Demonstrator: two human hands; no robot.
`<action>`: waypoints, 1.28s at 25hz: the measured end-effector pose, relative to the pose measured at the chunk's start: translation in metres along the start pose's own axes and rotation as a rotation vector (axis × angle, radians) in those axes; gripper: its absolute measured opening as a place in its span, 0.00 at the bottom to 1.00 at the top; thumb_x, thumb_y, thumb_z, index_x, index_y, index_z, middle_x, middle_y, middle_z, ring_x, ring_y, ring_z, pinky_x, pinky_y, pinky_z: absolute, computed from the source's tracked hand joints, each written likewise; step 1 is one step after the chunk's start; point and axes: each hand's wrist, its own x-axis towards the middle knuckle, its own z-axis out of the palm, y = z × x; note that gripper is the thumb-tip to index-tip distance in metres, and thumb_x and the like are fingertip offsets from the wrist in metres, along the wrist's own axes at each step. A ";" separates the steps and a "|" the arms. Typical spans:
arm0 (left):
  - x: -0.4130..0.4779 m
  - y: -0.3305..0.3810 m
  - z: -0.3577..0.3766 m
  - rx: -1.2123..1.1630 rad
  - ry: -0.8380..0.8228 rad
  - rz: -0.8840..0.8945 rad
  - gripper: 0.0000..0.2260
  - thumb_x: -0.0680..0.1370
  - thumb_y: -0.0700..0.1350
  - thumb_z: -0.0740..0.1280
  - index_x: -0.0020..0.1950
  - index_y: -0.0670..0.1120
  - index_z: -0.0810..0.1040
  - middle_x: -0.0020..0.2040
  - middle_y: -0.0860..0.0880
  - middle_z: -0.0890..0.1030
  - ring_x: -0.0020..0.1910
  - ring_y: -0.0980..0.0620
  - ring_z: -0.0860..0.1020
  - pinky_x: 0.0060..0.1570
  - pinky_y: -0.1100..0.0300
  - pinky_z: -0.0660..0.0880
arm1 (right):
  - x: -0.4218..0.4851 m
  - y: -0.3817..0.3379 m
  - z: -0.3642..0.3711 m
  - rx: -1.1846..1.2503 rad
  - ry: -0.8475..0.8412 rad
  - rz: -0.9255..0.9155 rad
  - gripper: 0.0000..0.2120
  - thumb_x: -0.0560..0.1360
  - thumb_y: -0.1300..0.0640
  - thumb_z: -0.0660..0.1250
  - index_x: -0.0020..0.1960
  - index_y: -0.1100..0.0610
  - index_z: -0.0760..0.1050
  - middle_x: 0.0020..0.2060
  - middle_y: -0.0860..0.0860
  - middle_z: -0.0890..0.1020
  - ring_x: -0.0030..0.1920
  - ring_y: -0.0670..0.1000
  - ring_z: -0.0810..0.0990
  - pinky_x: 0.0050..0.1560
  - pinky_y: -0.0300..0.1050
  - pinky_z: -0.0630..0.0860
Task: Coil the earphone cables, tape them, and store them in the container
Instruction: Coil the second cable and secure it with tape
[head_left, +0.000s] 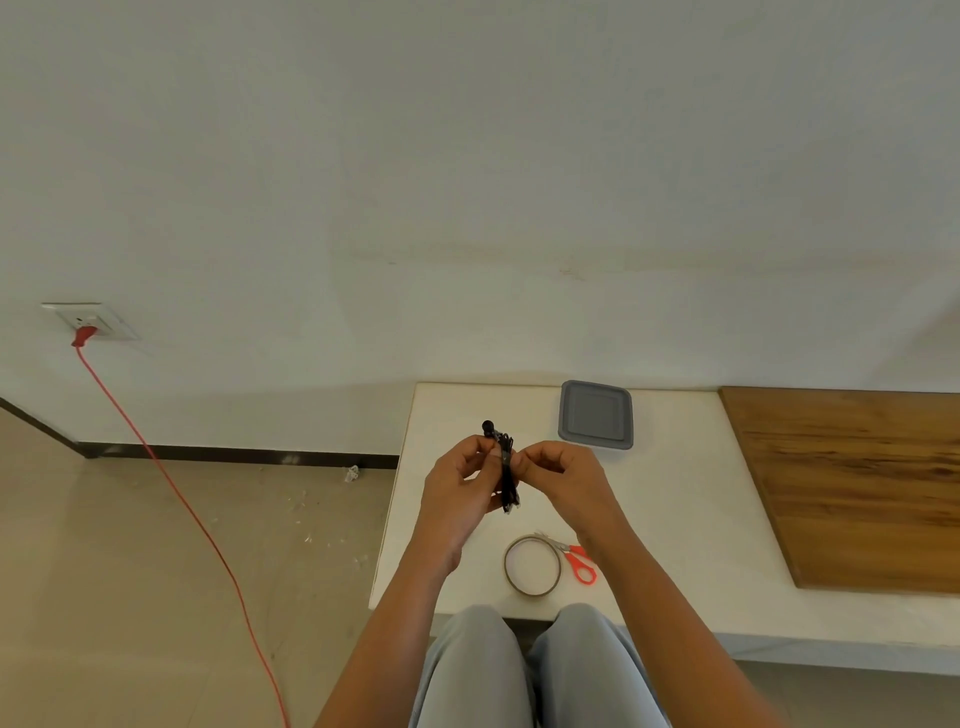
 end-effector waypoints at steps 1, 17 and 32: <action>0.000 0.000 0.001 -0.010 0.002 -0.005 0.07 0.81 0.44 0.63 0.53 0.45 0.80 0.49 0.40 0.83 0.43 0.44 0.83 0.46 0.53 0.82 | 0.000 -0.001 0.000 0.028 -0.027 0.009 0.06 0.74 0.52 0.70 0.41 0.52 0.84 0.35 0.47 0.85 0.38 0.44 0.83 0.40 0.33 0.77; 0.001 0.002 0.001 -0.130 -0.029 -0.041 0.07 0.80 0.43 0.64 0.53 0.48 0.81 0.51 0.49 0.86 0.48 0.48 0.84 0.52 0.51 0.81 | 0.009 -0.004 -0.005 -0.083 -0.018 0.068 0.04 0.72 0.55 0.72 0.40 0.48 0.80 0.37 0.44 0.84 0.41 0.43 0.82 0.45 0.38 0.76; 0.001 -0.003 0.000 -0.208 -0.041 -0.017 0.07 0.80 0.40 0.65 0.52 0.50 0.80 0.42 0.47 0.85 0.42 0.50 0.84 0.50 0.52 0.80 | -0.006 -0.011 -0.004 -0.111 0.087 -0.133 0.05 0.73 0.53 0.71 0.40 0.44 0.80 0.35 0.38 0.83 0.40 0.37 0.80 0.39 0.25 0.73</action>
